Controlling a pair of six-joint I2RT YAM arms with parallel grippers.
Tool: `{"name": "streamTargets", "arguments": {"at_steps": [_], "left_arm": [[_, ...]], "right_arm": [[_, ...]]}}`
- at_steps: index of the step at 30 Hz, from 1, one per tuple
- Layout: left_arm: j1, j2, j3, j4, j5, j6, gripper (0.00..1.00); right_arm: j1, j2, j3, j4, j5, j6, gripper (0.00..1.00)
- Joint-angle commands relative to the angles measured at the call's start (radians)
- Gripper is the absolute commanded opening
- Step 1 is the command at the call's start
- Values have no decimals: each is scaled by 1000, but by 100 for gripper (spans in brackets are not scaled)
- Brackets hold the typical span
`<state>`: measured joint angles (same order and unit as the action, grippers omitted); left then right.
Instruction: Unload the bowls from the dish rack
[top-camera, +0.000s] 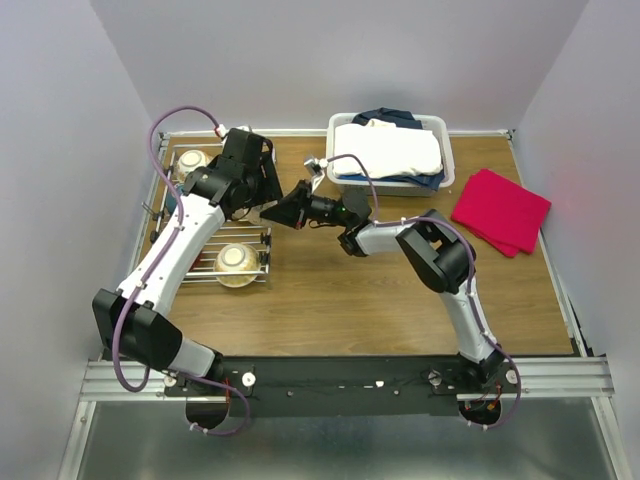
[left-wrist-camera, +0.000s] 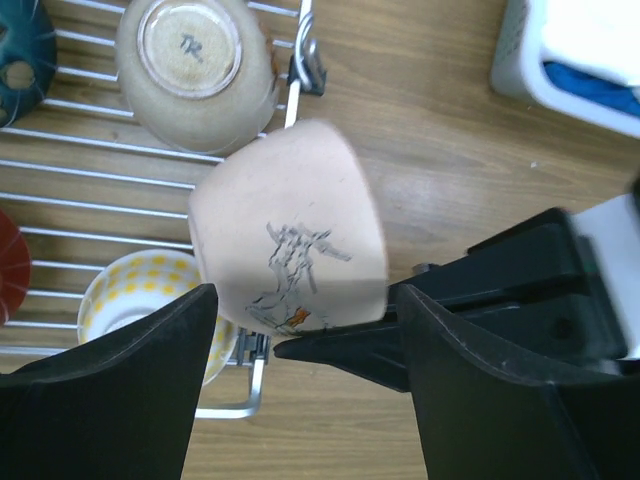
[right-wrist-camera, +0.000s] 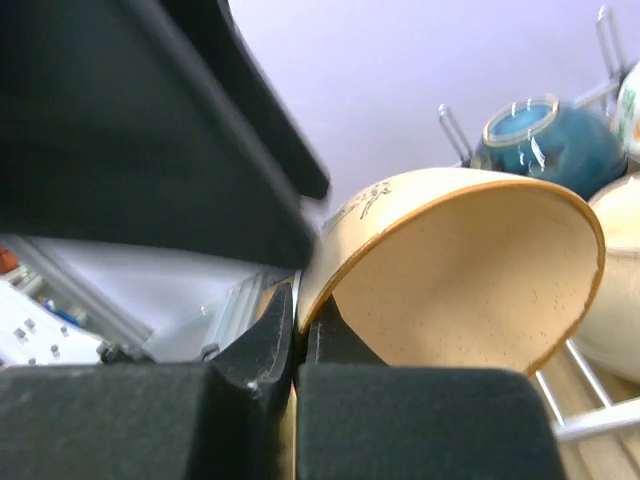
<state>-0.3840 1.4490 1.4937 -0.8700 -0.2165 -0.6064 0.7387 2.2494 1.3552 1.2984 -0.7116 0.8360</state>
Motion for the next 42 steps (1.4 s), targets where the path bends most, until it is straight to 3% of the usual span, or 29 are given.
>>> {"name": "streamTargets", "arguments": {"at_steps": [1, 6, 9, 11, 12, 14, 18, 21, 24, 28, 31, 42], "left_arm": [[4, -62, 7, 71, -12, -4, 60], [4, -104, 14, 78, -18, 39, 91], [4, -148, 7, 97, -37, 100, 99], [4, -188, -7, 108, -67, 164, 99], [4, -200, -18, 120, -81, 187, 99], [4, -246, -58, 138, -110, 250, 99], [5, -328, -167, 218, -188, 342, 99], [5, -383, -249, 258, -207, 385, 99], [5, -427, -317, 291, -210, 404, 99], [5, -458, -377, 316, -208, 424, 99], [5, -460, -404, 319, -211, 422, 99], [5, -443, -444, 321, -201, 396, 99]], "right_arm": [[11, -57, -54, 116, -19, -54, 1], [10, -143, -111, 12, -15, -121, 1], [8, -206, -152, -153, -6, -214, 1], [8, -293, -165, -297, 15, -346, 1], [8, -321, -165, -467, 26, -395, 1], [8, -410, -153, -652, 86, -547, 1], [8, -508, -82, -1223, 237, -785, 1], [7, -563, -68, -1489, 435, -888, 1], [4, -617, -80, -1652, 627, -937, 1], [-9, -657, -113, -1783, 849, -997, 1], [-38, -665, -133, -1826, 931, -1028, 1], [-166, -533, -122, -1843, 1029, -1092, 1]]}}
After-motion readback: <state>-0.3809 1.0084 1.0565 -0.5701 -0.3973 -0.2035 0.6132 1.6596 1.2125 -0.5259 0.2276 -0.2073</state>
